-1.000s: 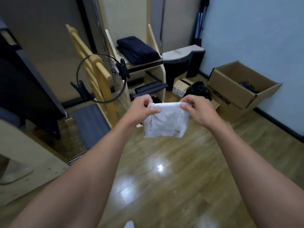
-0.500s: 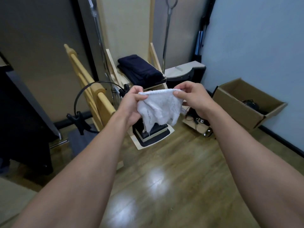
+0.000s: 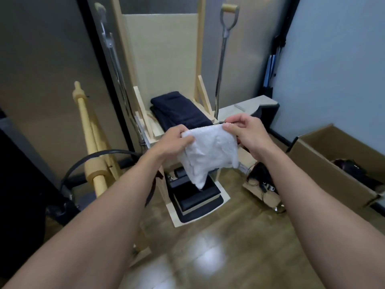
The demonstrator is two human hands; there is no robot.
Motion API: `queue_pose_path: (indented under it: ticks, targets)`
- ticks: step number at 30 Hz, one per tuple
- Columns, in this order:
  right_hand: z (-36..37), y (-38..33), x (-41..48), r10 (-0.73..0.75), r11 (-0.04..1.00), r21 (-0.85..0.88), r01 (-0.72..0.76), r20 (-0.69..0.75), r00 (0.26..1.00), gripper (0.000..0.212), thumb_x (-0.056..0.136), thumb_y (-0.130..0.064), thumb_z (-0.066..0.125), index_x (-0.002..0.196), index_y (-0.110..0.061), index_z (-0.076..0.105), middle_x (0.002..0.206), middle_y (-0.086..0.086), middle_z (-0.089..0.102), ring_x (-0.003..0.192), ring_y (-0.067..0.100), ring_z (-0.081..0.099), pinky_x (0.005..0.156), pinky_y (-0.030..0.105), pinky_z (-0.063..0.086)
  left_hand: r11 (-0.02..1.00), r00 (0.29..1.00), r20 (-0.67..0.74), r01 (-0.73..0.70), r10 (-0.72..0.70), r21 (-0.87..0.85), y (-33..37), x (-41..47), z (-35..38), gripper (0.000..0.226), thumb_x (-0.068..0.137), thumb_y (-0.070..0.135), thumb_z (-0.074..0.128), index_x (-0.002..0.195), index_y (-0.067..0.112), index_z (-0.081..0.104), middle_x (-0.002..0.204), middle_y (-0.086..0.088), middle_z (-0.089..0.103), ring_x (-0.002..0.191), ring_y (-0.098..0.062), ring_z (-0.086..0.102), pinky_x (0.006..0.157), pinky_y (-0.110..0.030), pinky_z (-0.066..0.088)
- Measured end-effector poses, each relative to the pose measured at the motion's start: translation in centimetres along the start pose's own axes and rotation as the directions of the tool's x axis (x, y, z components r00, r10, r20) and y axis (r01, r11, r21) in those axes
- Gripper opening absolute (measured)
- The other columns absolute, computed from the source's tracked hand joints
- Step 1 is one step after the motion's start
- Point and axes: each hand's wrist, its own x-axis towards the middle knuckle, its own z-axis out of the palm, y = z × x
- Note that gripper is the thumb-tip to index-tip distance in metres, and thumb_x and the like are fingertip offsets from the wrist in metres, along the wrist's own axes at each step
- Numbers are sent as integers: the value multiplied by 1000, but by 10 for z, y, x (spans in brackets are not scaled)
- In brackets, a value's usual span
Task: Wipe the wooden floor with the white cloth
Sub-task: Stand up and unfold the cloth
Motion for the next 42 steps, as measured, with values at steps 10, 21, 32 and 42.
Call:
queue_pose_path:
  ticks: [10, 21, 32, 42]
  targets:
    - [33, 30, 191, -70, 980, -172, 95, 151, 986, 8, 80, -24, 74, 85, -23, 68, 85, 7, 71, 80, 19, 70, 69, 35, 61, 997, 995, -76, 63, -67, -53, -53, 178, -49, 8, 82, 10, 71, 89, 13, 71, 93, -6, 71, 90, -20, 65, 85, -37, 53]
    - [84, 63, 386, -42, 930, -347, 122, 229, 973, 14, 91, -20, 56, 96, -30, 64, 95, -16, 62, 91, 10, 61, 80, 30, 52, 982, 971, -150, 184, -188, -38, -101, 355, -63, 25, 81, -7, 52, 94, 12, 63, 93, 2, 61, 93, -18, 59, 86, -39, 51]
    - [150, 153, 553, 66, 959, -283, 8, 252, 965, 21, 88, -21, 61, 110, -20, 62, 87, -12, 58, 83, 5, 57, 69, 17, 42, 890, 810, -374, 382, -452, -249, -191, 493, -52, 36, 83, -6, 56, 111, 15, 61, 96, -1, 62, 92, -18, 60, 80, -30, 53]
    - [212, 236, 572, 175, 614, -733, 291, 487, 856, 36, 95, -27, 53, 130, -22, 54, 139, 2, 47, 120, 29, 45, 100, 42, 38, 739, 830, -86, 533, -551, 411, -256, 518, -9, 57, 94, 25, 53, 146, 30, 30, 152, -10, 20, 128, -33, 39, 107, -46, 37]
